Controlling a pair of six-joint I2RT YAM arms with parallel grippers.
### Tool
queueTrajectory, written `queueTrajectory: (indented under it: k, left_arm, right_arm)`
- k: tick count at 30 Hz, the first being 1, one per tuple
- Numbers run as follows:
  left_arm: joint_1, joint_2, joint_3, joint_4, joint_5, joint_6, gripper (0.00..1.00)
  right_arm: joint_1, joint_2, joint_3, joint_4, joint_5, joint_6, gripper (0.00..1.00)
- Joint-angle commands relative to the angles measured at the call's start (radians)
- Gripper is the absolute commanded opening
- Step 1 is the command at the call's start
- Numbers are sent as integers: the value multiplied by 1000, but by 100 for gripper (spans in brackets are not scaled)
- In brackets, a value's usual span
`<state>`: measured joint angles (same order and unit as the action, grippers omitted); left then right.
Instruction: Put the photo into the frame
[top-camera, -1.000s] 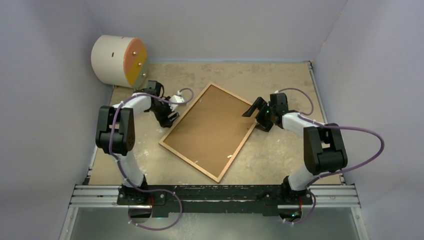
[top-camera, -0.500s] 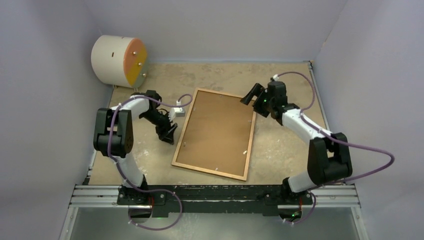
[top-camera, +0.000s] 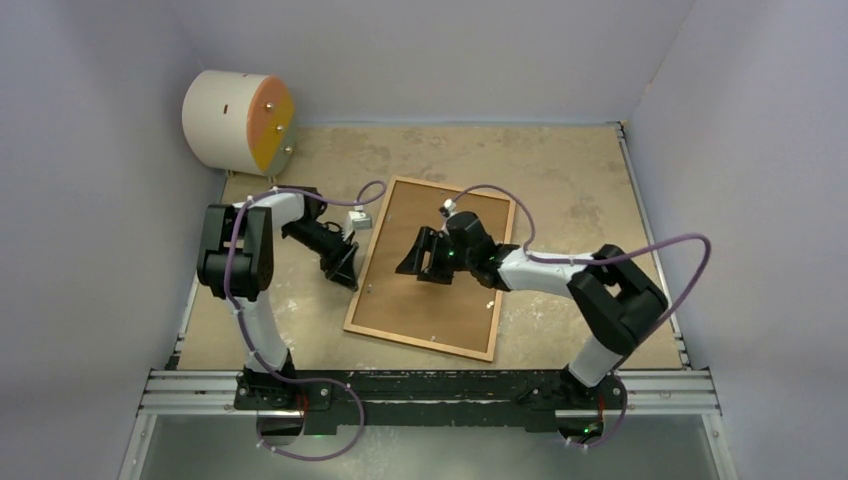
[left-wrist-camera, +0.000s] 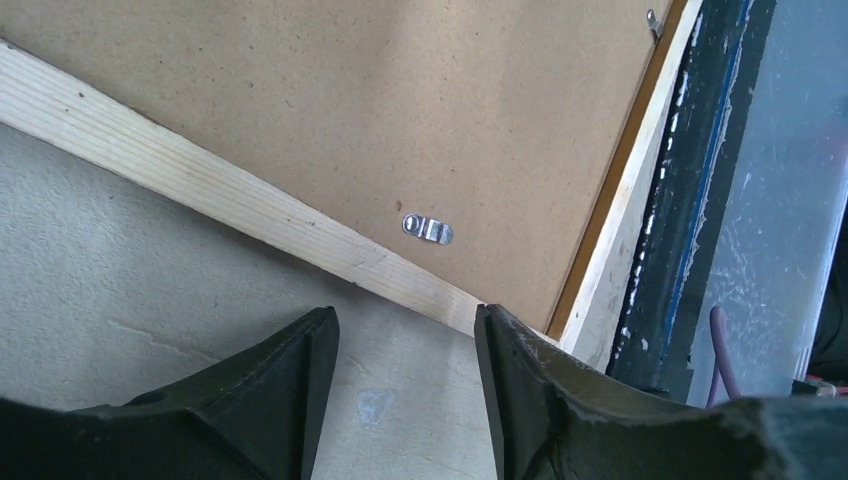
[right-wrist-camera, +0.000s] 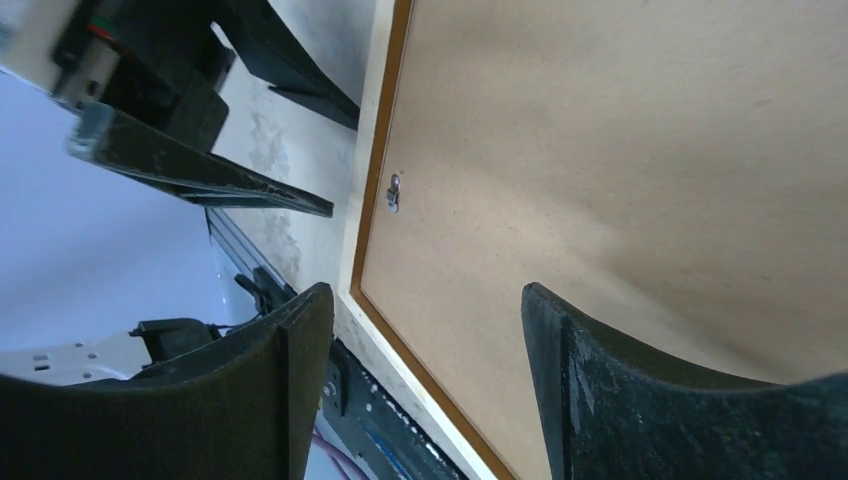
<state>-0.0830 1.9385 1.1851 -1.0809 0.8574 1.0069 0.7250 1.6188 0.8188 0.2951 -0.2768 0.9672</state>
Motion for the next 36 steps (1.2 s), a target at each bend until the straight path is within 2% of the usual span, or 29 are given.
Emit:
queueTrajectory:
  k: [1,11,16,24,36]
  left_arm:
    - [-1,21,-28,76,0,-29,55]
    - [-1,21,-66,198,-69,-128,37]
    - [-1,20,-79,228,-99,-157,31]
    - [-1,23,-101,236,-100,-150,21]
    - [-3,19,-111,234,-106,-138,21]
  right_arm:
    - [67,90,80,111,-38,70,70]
    - [136,271,213,150,-55,103,63]
    - [151,319,247,137,-58,105,55]
    - [171,344,263,125,-60,110,54]
    - [183,394,303,98,-57,108,52]
